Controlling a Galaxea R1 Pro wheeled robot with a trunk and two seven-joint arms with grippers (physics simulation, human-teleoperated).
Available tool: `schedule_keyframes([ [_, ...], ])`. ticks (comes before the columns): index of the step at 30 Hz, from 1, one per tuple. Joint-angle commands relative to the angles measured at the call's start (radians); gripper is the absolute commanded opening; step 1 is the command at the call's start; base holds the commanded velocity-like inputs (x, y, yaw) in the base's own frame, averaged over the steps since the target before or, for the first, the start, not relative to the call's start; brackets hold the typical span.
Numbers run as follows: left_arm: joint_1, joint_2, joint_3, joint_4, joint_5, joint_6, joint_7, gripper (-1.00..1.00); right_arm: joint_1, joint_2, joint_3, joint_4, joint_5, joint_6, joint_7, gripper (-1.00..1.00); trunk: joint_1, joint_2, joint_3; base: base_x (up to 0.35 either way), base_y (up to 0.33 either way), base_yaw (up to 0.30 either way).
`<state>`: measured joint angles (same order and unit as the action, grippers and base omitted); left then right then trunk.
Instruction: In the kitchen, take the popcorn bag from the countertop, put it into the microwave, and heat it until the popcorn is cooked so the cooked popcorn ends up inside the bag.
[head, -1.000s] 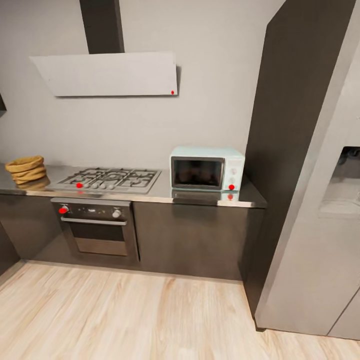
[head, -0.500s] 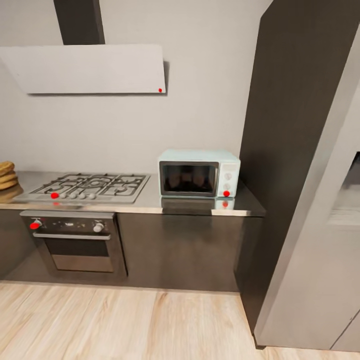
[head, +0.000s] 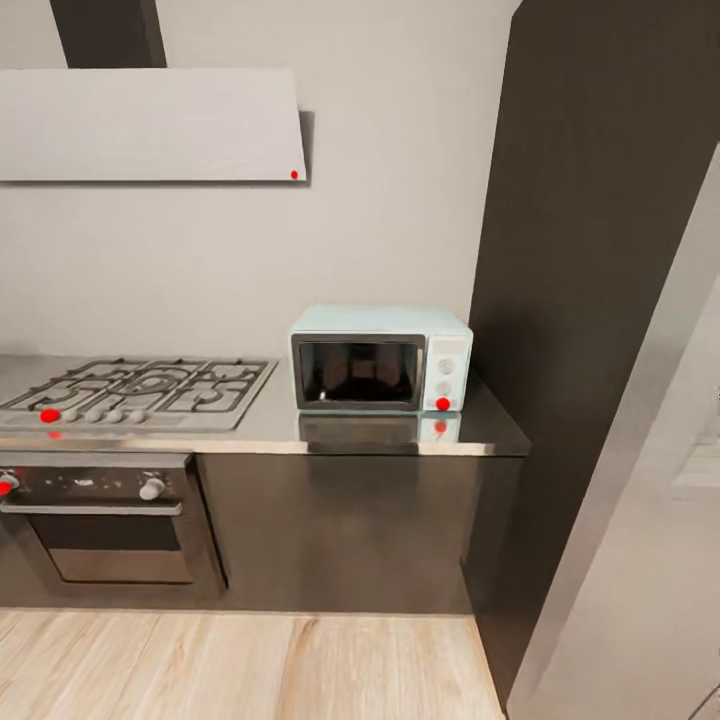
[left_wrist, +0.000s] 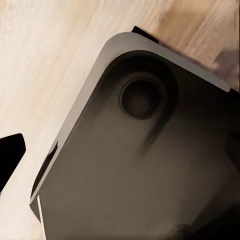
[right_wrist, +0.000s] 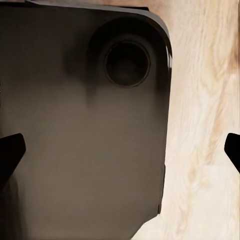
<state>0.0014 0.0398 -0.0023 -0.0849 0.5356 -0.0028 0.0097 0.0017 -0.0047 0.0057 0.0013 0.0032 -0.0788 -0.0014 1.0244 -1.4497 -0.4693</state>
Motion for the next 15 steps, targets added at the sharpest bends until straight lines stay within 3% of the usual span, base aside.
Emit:
schedule_keyframes([
  [1,0.0,0.0,0.0,-0.001,0.003,0.0,0.001,1.0,0.0,0.0,0.001,0.0,0.001,-0.004,0.0,1.0,0.001,0.0,-0.001,0.32,-0.001,-0.243],
  [9,0.0,0.0,0.001,-0.001,0.004,0.0,0.001,1.0,0.0,-0.008,0.004,0.0,0.003,-0.001,0.001,1.0,0.001,0.0,-0.001,0.319,0.0,-0.062],
  [15,0.0,0.0,0.003,-0.002,0.002,-0.002,0.0,1.0,0.0,-0.005,0.004,0.0,0.004,0.005,0.005,1.0,0.001,0.0,-0.001,0.053,0.0,0.0],
])
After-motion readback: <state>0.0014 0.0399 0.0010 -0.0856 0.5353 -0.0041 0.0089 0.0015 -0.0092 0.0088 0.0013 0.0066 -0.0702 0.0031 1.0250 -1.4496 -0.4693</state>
